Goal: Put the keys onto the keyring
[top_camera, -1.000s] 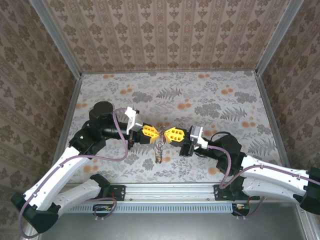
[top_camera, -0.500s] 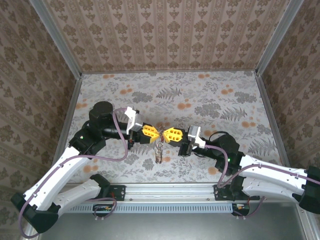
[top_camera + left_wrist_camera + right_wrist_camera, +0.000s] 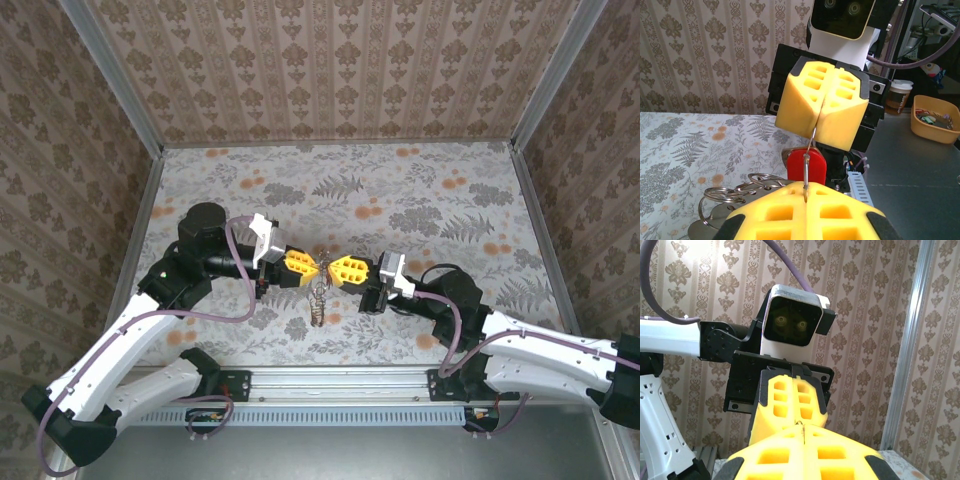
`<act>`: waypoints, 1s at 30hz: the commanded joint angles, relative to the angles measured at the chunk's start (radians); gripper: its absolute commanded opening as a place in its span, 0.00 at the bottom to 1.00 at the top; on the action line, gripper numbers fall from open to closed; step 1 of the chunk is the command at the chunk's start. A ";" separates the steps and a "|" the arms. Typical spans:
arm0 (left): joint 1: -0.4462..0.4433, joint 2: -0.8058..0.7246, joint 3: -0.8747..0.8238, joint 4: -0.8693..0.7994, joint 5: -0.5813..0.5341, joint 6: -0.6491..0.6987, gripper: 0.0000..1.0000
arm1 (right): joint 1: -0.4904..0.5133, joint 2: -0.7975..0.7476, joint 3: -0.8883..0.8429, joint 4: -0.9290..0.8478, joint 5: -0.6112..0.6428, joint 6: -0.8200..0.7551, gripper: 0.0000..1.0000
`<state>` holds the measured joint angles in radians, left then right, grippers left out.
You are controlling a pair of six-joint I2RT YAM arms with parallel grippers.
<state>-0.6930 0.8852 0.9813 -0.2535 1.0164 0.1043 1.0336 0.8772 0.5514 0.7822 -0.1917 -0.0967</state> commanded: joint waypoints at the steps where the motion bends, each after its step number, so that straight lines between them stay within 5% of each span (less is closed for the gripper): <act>1: 0.003 -0.008 -0.002 0.040 0.014 -0.011 0.00 | 0.006 -0.003 -0.008 0.036 -0.017 0.021 0.00; 30: 0.004 -0.010 -0.001 0.047 0.019 -0.015 0.00 | 0.007 0.037 0.008 0.054 0.001 0.023 0.00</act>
<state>-0.6918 0.8883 0.9810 -0.2531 1.0164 0.1040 1.0336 0.9054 0.5495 0.8127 -0.1913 -0.0925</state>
